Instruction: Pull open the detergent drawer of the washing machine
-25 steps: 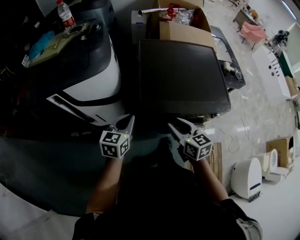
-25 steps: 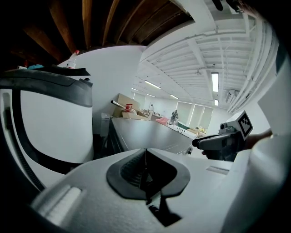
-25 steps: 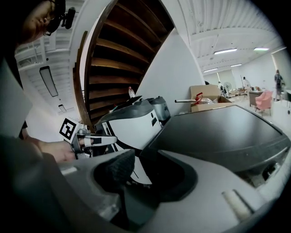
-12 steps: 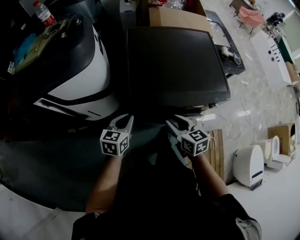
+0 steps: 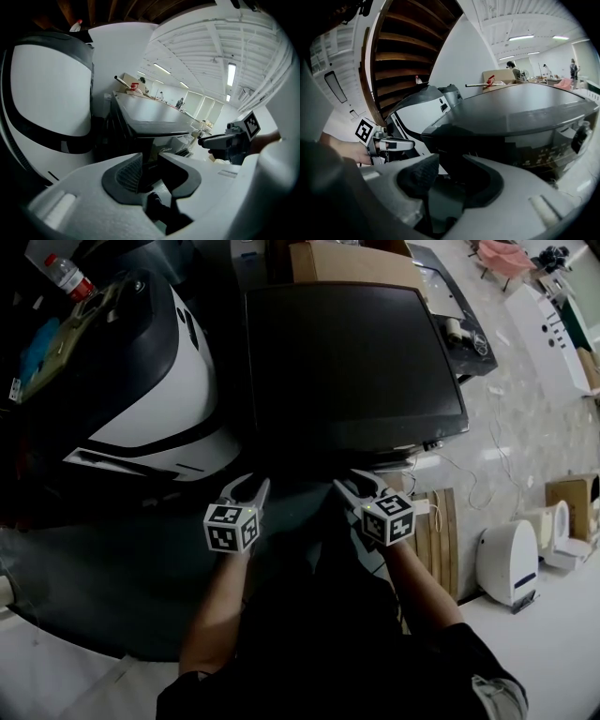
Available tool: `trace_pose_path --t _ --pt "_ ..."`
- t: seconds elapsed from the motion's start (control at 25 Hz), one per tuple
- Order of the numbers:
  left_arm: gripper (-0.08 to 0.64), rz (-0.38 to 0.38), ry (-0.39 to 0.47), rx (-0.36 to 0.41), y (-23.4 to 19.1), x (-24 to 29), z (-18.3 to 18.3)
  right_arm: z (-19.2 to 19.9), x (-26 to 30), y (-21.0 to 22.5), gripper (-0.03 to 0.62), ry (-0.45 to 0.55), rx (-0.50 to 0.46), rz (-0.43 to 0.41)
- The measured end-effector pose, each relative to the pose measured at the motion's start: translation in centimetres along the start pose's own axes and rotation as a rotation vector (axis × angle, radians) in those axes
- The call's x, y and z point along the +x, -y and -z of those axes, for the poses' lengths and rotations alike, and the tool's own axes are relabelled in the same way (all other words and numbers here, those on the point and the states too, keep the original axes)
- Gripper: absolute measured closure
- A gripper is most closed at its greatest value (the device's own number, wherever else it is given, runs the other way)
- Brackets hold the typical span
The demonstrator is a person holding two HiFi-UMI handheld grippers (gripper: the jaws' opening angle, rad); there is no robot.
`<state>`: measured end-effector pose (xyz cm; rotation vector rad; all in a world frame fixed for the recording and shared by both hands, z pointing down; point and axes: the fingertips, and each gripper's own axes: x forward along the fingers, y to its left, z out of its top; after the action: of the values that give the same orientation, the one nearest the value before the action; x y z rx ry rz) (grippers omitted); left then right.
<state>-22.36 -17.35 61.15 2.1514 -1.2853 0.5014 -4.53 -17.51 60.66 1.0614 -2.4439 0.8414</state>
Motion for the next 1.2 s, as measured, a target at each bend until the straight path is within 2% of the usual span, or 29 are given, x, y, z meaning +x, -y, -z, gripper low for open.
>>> trace_pose_path --t 0.36,0.6,1.2 --pt "0.375 -0.024 -0.012 0.035 -1.9 1.7 -0.6 -0.5 2.4 1.9 0.437 -0.032 -0.022 0.025" --pt "0.350 -0.019 -0.008 0.034 -2.0 2.9 -1.3 -1.0 3.3 2.6 0.426 -0.043 -0.011 0.042" --pt "0.337 0.006 -0.009 0.027 -1.8 3.3 -1.9 -1.4 3.8 1.7 0.425 -0.105 -0.013 0.049"
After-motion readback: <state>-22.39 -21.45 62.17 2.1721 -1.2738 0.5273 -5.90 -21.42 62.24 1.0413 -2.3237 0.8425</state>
